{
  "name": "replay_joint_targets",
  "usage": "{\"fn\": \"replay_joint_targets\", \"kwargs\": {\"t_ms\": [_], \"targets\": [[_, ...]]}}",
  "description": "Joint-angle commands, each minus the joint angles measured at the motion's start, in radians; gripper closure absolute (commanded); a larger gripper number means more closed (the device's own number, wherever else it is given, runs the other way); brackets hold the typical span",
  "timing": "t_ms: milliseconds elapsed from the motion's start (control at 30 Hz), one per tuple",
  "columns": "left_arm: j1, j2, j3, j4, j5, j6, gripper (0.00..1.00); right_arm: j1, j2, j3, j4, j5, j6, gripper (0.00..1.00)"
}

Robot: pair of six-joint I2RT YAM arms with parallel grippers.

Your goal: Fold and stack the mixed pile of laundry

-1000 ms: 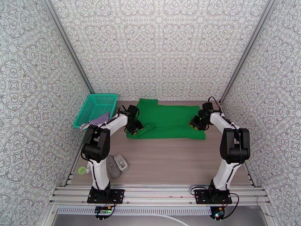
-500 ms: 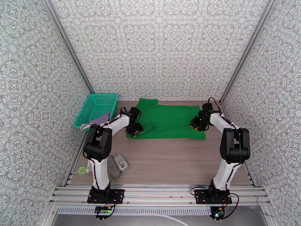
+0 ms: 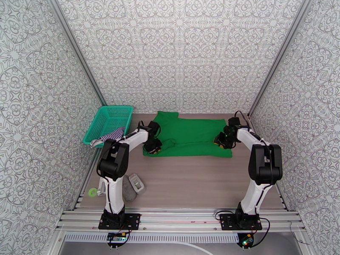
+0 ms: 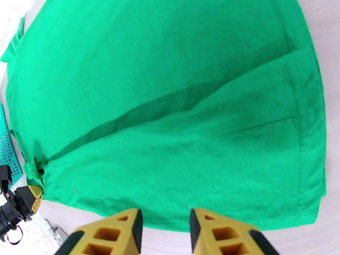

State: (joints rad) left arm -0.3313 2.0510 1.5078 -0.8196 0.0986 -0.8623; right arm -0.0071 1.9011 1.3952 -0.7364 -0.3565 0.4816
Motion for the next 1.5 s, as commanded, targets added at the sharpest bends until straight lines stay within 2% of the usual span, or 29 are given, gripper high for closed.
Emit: {"fn": "replay_joint_targets", "kwargs": {"t_ms": [0, 100, 400, 767, 800, 867, 1000, 1033, 1067, 1133, 1300, 1467], "targets": [[-0.002, -0.005, 0.034, -0.013, -0.019, 0.009, 0.93, 0.007, 0.013, -0.011, 0.011, -0.009, -0.008, 0.64], [0.004, -0.006, 0.056, -0.004, -0.028, 0.018, 1.0, 0.007, 0.015, -0.011, 0.012, -0.012, -0.006, 0.64], [0.036, -0.016, 0.12, 0.099, -0.032, 0.02, 1.0, 0.007, 0.012, -0.002, 0.011, -0.009, -0.006, 0.64], [0.099, 0.026, 0.119, 0.297, -0.015, -0.086, 1.0, 0.0, 0.025, 0.033, 0.031, 0.024, -0.002, 0.64], [0.102, 0.029, 0.107, 0.34, -0.007, -0.1, 0.96, -0.003, 0.028, 0.034, 0.037, 0.024, 0.003, 0.64], [0.108, 0.041, 0.101, 0.4, 0.009, -0.127, 0.77, -0.011, 0.037, 0.036, 0.044, 0.024, 0.011, 0.64], [0.11, 0.055, 0.094, 0.508, 0.021, -0.169, 0.75, -0.023, 0.056, 0.051, 0.066, 0.034, 0.016, 0.64], [0.11, 0.058, 0.095, 0.52, 0.021, -0.173, 0.71, -0.026, 0.064, 0.059, 0.063, 0.042, 0.015, 0.64], [0.112, 0.057, 0.097, 0.525, 0.011, -0.175, 0.63, -0.03, 0.072, 0.069, 0.061, 0.05, 0.013, 0.64], [0.11, 0.037, 0.089, 0.53, -0.023, -0.165, 0.56, -0.036, 0.088, 0.09, 0.054, 0.086, -0.003, 0.64], [0.108, -0.049, 0.061, 0.43, -0.074, -0.089, 0.54, -0.051, 0.113, 0.141, 0.042, 0.192, -0.049, 0.64], [0.084, -0.115, 0.013, 0.265, -0.072, 0.008, 0.54, -0.068, 0.188, 0.245, 0.013, 0.215, -0.074, 0.64]]}}
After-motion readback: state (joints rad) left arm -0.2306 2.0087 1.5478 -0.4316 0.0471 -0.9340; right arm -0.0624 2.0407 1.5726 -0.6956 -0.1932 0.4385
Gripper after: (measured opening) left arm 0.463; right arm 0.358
